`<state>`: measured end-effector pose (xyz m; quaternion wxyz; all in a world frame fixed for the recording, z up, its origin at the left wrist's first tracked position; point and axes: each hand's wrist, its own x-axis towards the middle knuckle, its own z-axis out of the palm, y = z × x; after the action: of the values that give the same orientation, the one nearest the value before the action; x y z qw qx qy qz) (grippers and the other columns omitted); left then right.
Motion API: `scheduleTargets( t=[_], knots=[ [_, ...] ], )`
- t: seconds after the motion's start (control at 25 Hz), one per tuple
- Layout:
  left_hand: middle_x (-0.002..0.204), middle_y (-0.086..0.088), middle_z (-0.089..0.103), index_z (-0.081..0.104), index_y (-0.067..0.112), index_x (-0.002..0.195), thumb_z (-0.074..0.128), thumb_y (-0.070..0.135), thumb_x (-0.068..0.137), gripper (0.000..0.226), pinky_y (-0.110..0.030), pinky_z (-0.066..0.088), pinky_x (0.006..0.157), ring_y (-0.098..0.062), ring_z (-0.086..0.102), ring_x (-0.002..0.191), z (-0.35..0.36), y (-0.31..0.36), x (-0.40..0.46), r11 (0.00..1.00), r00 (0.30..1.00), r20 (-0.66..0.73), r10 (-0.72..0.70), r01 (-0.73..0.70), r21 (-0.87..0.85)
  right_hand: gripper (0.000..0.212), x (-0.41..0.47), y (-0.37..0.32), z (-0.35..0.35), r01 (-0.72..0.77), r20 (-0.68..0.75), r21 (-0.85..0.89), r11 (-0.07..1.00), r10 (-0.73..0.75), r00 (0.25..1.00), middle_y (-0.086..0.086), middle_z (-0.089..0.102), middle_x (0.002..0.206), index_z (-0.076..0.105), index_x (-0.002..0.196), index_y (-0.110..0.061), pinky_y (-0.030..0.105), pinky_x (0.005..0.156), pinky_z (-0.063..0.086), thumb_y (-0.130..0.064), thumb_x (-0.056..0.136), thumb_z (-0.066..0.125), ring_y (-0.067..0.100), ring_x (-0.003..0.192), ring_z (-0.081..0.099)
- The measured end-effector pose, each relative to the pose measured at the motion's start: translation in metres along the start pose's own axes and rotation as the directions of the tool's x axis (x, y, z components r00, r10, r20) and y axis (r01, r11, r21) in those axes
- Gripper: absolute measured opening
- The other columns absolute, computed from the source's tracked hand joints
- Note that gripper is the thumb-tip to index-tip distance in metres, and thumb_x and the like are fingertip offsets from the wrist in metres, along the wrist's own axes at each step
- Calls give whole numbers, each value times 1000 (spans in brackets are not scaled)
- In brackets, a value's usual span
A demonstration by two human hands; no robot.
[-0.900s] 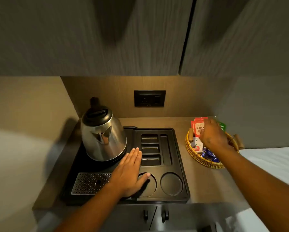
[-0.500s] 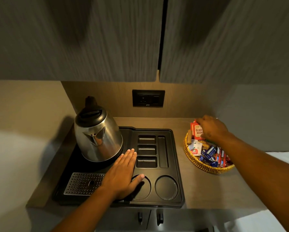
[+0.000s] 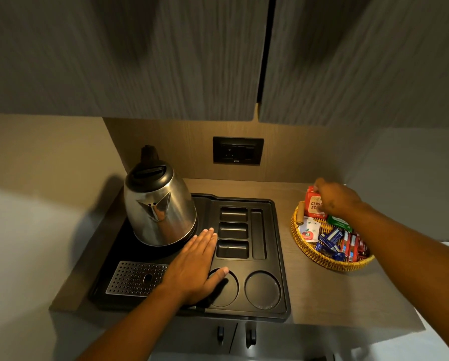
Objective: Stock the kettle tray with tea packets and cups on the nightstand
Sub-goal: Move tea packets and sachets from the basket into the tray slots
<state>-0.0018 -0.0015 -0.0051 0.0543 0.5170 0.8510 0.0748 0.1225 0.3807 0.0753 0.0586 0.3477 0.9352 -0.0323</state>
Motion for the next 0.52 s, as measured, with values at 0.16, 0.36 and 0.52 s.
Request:
scheduleTargets(
  t=[0.16, 0.36, 0.52],
  knots=[
    [163, 2, -7, -4, 20, 154, 10, 77, 87, 89, -29, -8, 117, -8, -14, 146, 0, 0, -1, 1000, 1000, -9, 2, -2, -14, 31, -1, -6, -16, -25, 133, 82, 996, 14, 991, 13, 67, 112, 59, 118, -13, 41, 86, 53, -16, 87, 65, 29, 101, 64],
    [163, 0, -3, -1, 18, 155, 13, 75, 89, 88, -32, -5, 119, -10, -12, 147, -3, 2, -2, 1000, 1000, -14, 6, -6, -28, 12, -2, -26, -74, 52, 125, 230, 972, -82, 989, 8, 68, 95, 62, 87, -21, 33, 73, 51, -9, 86, 64, 22, 86, 65],
    [163, -1, -1, 0, 17, 154, 15, 74, 89, 88, -33, -4, 119, -11, -10, 148, -3, 1, 0, 1000, 1000, -18, 9, -9, -22, 15, -2, -93, -75, 202, 52, 376, 905, -238, 970, 0, 66, 96, 67, 96, -19, 28, 74, 46, -9, 85, 68, 15, 89, 61]
  ],
)
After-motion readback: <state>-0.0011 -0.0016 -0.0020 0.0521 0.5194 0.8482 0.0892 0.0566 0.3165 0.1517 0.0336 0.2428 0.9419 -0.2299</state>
